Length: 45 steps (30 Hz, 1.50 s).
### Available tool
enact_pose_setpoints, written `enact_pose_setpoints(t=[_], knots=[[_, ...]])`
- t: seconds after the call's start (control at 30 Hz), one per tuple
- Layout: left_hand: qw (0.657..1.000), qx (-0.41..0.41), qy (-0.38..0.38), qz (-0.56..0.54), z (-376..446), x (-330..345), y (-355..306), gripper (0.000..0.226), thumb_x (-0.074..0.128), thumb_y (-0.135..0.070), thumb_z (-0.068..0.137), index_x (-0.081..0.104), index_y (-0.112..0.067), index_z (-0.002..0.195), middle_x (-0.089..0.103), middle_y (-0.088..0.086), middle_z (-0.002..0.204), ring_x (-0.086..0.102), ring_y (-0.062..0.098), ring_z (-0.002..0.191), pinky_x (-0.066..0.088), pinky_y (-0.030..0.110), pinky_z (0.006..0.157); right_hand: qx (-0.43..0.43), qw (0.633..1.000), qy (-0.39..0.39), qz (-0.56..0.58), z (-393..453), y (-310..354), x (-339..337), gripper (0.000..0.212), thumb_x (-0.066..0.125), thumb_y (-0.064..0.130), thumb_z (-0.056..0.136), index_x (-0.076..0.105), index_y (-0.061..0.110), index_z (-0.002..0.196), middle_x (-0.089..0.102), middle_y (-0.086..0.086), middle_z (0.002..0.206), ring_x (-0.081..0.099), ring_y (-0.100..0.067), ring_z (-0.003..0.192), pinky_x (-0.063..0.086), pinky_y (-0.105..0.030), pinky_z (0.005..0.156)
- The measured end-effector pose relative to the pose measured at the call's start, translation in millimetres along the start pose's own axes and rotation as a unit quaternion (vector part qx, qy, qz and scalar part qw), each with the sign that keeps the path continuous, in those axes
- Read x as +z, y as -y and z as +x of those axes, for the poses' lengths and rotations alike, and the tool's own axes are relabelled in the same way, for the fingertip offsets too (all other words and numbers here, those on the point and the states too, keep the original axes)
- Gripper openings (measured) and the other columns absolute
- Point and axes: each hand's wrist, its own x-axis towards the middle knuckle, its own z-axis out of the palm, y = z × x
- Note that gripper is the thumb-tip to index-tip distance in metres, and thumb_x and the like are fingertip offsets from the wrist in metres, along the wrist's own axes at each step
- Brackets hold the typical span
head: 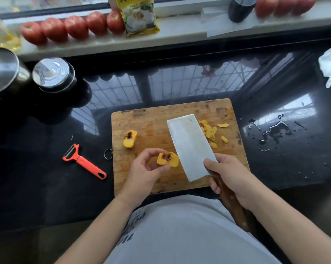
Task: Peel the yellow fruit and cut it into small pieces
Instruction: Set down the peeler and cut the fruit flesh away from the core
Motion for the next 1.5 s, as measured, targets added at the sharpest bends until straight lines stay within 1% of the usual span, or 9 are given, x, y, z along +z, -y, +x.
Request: enact_pose_setpoints(t=[0.2,0.37,0.53,0.63,0.73,0.97,1.2,1.33,1.5], knots=[[1.0,0.007,0.0,0.003,-3.3,2.6,-2.6,0.039,0.076,0.012,0.082,0.069,-0.012,0.112,0.078,0.004,0.11,0.074,0.02,0.104,0.061,0.034,0.089,-0.016,1.0,-0.003,0.01,-7.5,3.1,2.3,0.018,0.053,0.027,0.104,0.067,0.017,0.107,0.054,-0.006,0.059,0.049,-0.022,0.048,0.042,-0.029,0.048],[1.0,0.003,0.003,-0.005,-3.5,5.1,-3.0,0.039,0.076,0.014,0.081,0.068,-0.011,0.11,0.079,0.001,0.105,0.073,0.019,0.101,0.061,0.03,0.085,-0.015,1.0,-0.002,0.002,-9.6,5.0,3.1,0.02,0.053,0.029,0.105,0.067,0.018,0.113,0.057,-0.01,0.061,0.049,-0.022,0.048,0.042,-0.03,0.049],[1.0,0.004,0.002,-0.011,-2.8,7.6,-5.1,0.038,0.076,0.015,0.081,0.067,-0.008,0.11,0.079,-0.001,0.099,0.073,0.015,0.097,0.061,0.029,0.085,-0.014,1.0,-0.01,-0.004,-11.2,7.1,4.1,0.017,0.054,0.028,0.104,0.067,0.017,0.107,0.054,-0.007,0.057,0.048,-0.023,0.048,0.042,-0.03,0.048],[1.0,0.006,-0.01,-0.011,-2.0,10.5,-3.4,0.039,0.076,0.014,0.082,0.068,-0.009,0.112,0.079,-0.001,0.1,0.073,0.015,0.096,0.06,0.027,0.083,-0.009,1.0,-0.013,-0.012,-14.1,9.3,4.7,0.016,0.053,0.026,0.104,0.066,0.017,0.101,0.053,-0.006,0.057,0.047,-0.023,0.047,0.041,-0.03,0.047],[1.0,0.009,-0.021,-0.016,-1.5,12.7,-1.3,0.038,0.076,0.013,0.082,0.069,-0.01,0.111,0.079,0.0,0.102,0.073,0.015,0.096,0.059,0.027,0.084,0.003,1.0,-0.014,-0.027,-16.6,12.4,4.9,0.017,0.054,0.026,0.104,0.065,0.014,0.105,0.052,-0.008,0.057,0.047,-0.022,0.046,0.041,-0.029,0.047],[0.999,0.04,0.007,0.02,-4.6,14.8,-5.7,0.036,0.075,0.014,0.082,0.072,-0.008,0.11,0.078,-0.004,0.104,0.073,0.012,0.101,0.057,0.024,0.086,0.017,0.999,-0.024,0.012,-19.2,21.2,7.5,0.017,0.056,0.022,0.103,0.066,0.009,0.108,0.05,-0.002,0.058,0.048,-0.017,0.043,0.042,-0.027,0.043],[0.999,0.045,-0.002,0.015,-2.3,16.1,-4.7,0.037,0.076,0.014,0.083,0.072,-0.009,0.111,0.078,-0.003,0.106,0.073,0.014,0.102,0.057,0.025,0.087,0.01,0.999,-0.026,0.022,-23.8,23.7,11.7,0.019,0.057,0.023,0.103,0.067,0.008,0.109,0.049,-0.005,0.064,0.049,-0.015,0.044,0.042,-0.027,0.044],[0.999,0.042,-0.026,-0.005,0.9,18.6,-3.9,0.036,0.077,0.011,0.082,0.073,-0.011,0.11,0.078,0.001,0.107,0.073,0.016,0.101,0.059,0.028,0.087,-0.005,1.0,-0.029,-0.004,-25.1,22.9,11.9,0.016,0.054,0.023,0.103,0.066,0.014,0.097,0.049,-0.006,0.059,0.047,-0.017,0.042,0.041,-0.027,0.044],[0.999,0.036,-0.034,0.001,1.5,19.3,-1.7,0.036,0.079,0.009,0.081,0.074,-0.013,0.109,0.078,0.003,0.108,0.074,0.019,0.103,0.06,0.033,0.091,-0.018,0.998,-0.037,-0.058,-26.2,23.0,12.6,0.018,0.051,0.027,0.103,0.068,0.021,0.105,0.057,-0.01,0.056,0.049,-0.02,0.046,0.042,-0.027,0.046]])
